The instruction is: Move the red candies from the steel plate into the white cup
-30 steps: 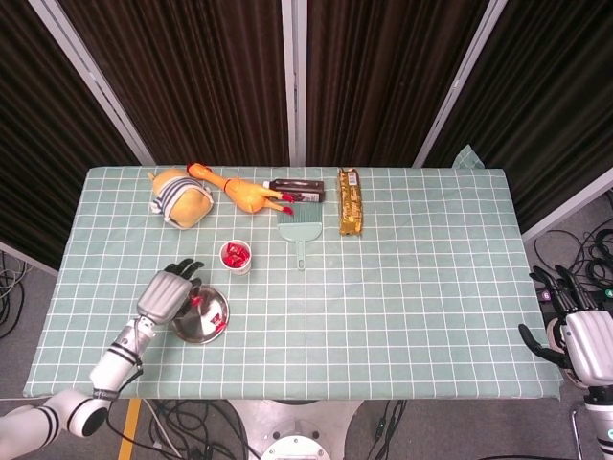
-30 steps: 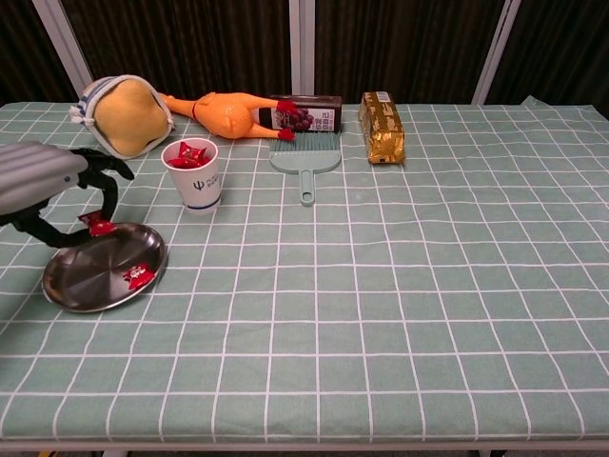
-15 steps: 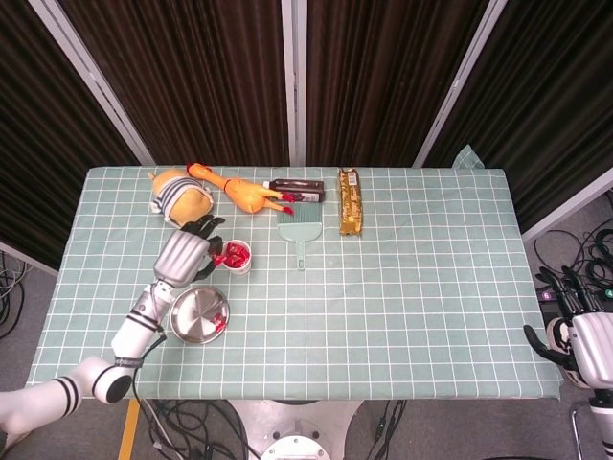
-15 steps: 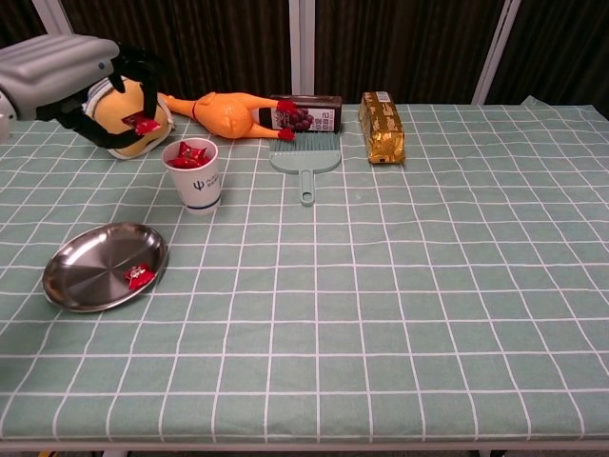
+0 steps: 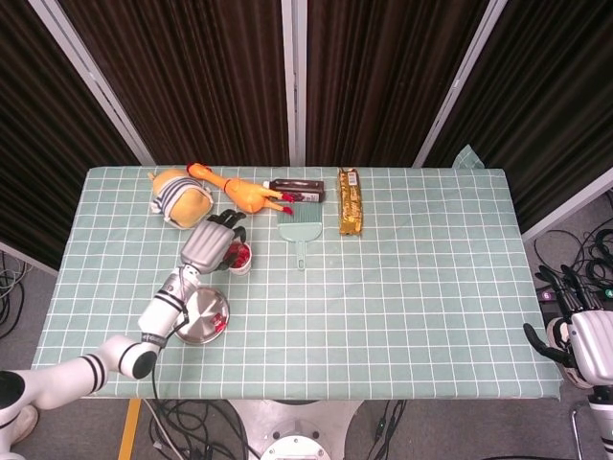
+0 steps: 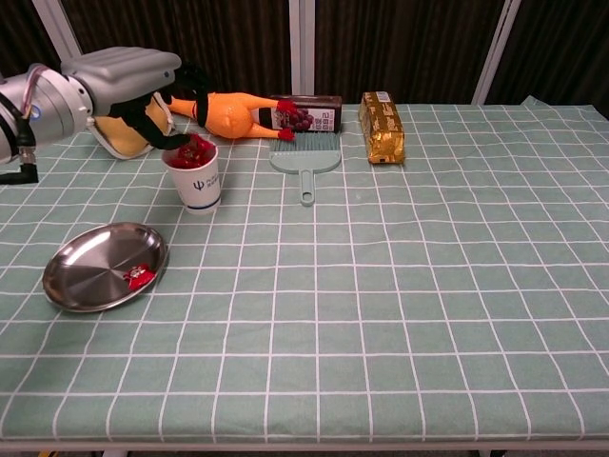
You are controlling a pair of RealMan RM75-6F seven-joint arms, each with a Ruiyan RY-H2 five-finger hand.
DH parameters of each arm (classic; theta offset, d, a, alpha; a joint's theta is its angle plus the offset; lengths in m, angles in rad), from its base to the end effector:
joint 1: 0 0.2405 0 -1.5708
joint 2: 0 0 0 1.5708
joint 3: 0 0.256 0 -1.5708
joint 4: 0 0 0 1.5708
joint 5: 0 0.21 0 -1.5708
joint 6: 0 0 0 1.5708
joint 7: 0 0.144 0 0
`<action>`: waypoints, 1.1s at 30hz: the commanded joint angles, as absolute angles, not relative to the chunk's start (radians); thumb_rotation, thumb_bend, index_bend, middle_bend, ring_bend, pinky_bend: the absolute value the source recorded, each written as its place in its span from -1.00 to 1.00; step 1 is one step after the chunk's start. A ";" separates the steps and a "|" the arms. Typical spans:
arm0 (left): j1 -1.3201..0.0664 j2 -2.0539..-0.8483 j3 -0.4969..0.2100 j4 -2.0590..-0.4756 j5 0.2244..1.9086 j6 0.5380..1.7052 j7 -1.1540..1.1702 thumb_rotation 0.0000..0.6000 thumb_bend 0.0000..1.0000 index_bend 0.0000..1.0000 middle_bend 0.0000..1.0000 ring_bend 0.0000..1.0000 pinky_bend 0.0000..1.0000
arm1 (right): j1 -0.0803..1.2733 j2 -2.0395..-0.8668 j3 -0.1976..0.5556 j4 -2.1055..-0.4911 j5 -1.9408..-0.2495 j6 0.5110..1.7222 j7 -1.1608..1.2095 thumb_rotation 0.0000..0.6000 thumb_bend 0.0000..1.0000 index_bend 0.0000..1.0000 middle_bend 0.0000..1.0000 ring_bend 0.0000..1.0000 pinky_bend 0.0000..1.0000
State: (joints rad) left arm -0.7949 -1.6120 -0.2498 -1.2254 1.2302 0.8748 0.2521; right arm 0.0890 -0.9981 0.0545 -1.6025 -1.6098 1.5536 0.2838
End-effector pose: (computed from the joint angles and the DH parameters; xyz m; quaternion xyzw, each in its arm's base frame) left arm -0.1482 0.3911 -0.0133 -0.7519 -0.3237 -0.3739 0.4360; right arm -0.3003 -0.1826 0.2011 0.5865 -0.3880 0.4728 0.5310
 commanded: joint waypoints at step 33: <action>-0.177 -1.187 -0.005 -1.689 1.299 1.526 0.149 1.00 -0.44 -0.45 -0.53 -0.67 -0.38 | 0.078 -1.014 0.027 -1.541 -1.598 1.522 0.325 1.00 -0.46 -1.00 -0.69 -1.00 -0.74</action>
